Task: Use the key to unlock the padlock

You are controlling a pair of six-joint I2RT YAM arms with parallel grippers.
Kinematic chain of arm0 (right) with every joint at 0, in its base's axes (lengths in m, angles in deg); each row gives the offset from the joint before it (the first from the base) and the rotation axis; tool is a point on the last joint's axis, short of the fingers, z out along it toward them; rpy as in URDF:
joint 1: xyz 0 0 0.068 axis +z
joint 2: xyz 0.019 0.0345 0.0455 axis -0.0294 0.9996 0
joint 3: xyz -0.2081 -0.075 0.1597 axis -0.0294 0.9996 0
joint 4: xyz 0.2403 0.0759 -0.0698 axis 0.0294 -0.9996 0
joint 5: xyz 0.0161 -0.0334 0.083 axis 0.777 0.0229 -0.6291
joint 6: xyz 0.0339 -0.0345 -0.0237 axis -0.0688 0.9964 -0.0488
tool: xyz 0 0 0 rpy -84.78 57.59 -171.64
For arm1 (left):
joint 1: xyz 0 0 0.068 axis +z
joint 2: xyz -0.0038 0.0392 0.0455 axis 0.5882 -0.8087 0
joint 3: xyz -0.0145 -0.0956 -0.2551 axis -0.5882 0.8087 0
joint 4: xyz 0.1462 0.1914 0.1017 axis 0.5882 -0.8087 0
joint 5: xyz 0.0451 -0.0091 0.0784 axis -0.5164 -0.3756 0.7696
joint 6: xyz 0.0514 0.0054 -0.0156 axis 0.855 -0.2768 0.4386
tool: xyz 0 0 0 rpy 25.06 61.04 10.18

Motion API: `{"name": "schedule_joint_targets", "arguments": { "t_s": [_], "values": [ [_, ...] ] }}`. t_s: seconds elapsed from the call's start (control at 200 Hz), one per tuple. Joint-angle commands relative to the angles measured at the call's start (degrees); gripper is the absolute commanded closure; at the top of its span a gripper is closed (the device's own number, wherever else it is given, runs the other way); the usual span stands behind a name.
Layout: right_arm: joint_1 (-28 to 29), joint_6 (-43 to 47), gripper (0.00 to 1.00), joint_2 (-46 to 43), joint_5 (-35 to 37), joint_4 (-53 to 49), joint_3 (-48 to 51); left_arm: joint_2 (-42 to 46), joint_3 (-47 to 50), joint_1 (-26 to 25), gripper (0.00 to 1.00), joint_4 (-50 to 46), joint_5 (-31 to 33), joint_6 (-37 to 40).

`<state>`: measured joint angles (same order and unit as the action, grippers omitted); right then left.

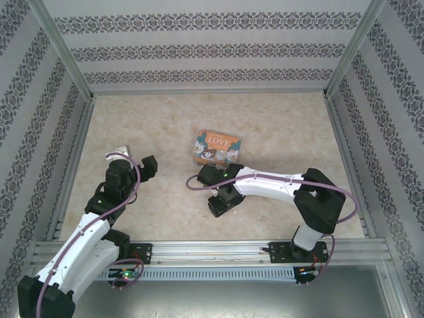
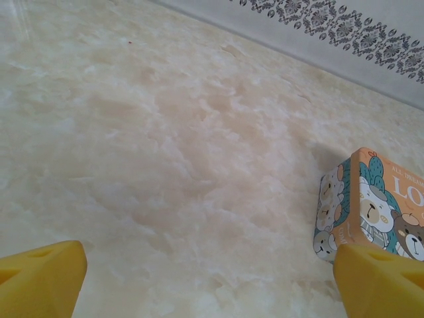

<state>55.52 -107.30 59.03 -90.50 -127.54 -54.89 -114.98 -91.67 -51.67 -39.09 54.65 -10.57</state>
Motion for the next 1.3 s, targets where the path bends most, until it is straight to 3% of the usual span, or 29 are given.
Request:
{"name": "schedule_joint_targets", "arguments": {
  "t_s": [0.0, 0.53, 0.824, 0.899, 1.109, 1.294],
  "values": [
    [0.0, -0.4, 0.50, 0.6, -1.4, 0.9, -0.4, 0.5, -1.5, 0.6, 0.04, 1.1, 1.3, 1.4],
    [0.4, 1.3, 0.67, 8.6, -2.1, 1.6, -3.5, 0.5, -1.4, 0.6, 0.03, 1.1, 1.4, 1.6],
    [0.4, 1.2, 0.93, 9.4, -2.6, 2.4, -2.5, 0.5, -1.9, 0.6, 0.02, 0.9, 1.6, 2.1],
    [-0.3, 0.9, 1.00, 8.0, -2.6, 3.2, -1.6, 0.5, -2.3, 0.5, 0.02, 0.8, 1.3, 2.1],
    [-5.5, -0.6, 1.00, -1.4, -4.2, 10.4, 3.7, -0.4, -5.2, 0.6, 0.02, 0.4, -1.6, 1.3],
    [-12.9, -5.3, 1.00, -13.5, -9.8, 23.7, 10.6, -4.7, -10.8, 0.5, 0.06, -0.6, -8.0, -1.0]
  ]
}}
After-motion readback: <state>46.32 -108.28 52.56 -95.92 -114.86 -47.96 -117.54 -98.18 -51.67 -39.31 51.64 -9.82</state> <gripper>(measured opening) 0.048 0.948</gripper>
